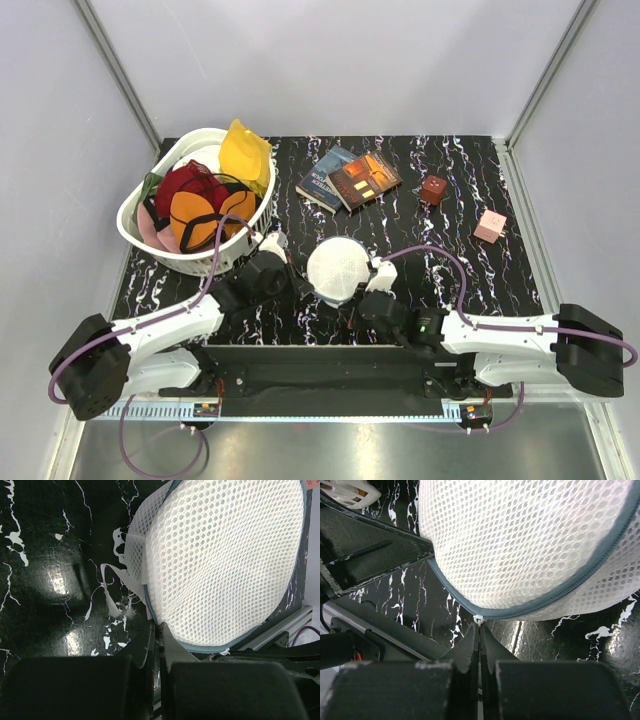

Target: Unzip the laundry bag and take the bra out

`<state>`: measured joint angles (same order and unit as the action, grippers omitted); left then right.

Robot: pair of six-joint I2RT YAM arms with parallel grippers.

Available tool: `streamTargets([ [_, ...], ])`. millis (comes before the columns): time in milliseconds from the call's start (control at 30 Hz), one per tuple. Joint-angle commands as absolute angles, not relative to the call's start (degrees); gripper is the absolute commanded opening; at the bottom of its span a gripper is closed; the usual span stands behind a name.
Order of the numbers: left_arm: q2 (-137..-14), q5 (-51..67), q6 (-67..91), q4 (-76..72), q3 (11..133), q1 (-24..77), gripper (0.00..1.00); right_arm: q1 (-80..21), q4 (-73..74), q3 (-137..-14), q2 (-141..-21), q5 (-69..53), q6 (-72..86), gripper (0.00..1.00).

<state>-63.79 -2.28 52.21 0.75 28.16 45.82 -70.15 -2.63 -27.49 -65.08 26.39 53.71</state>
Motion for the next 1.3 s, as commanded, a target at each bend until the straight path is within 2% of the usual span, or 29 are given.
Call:
streamTargets([
  [0,-63.11,-6.24,50.10,1.04,30.59,45.53,0.00,-70.66,-0.44,-27.07,-64.33,29.62,54.58,0.00],
  [400,-69.95,-5.45,44.04,1.49,38.66,43.77,0.00,-70.58,-4.03,-31.81,-70.74,23.04,52.12,0.00],
  [433,-70.05,-4.93,44.03,1.76,39.02,43.68,0.02,-70.75,-5.00,-32.16,-71.62,22.16,51.95,0.00],
  [533,-69.09,-4.31,44.12,2.37,38.68,43.59,0.21,-70.66,-8.52,-34.01,-75.22,19.87,51.33,0.00],
  [567,-67.95,-4.22,44.56,2.63,38.24,43.59,0.33,-70.66,-8.96,-35.23,-77.06,19.17,51.24,0.00],
  [767,-61.19,-3.52,47.01,2.81,32.18,43.68,0.54,-70.66,-10.28,-40.16,-82.43,17.40,49.22,0.00],
  [967,-56.26,-0.97,51.06,1.06,25.67,43.77,0.53,-70.66,-10.72,-41.92,-84.11,17.67,48.69,0.00],
  [1267,-57.39,2.55,54.58,-5.35,21.62,44.12,0.49,-70.66,-10.90,-41.92,-84.29,17.23,48.95,0.00],
])
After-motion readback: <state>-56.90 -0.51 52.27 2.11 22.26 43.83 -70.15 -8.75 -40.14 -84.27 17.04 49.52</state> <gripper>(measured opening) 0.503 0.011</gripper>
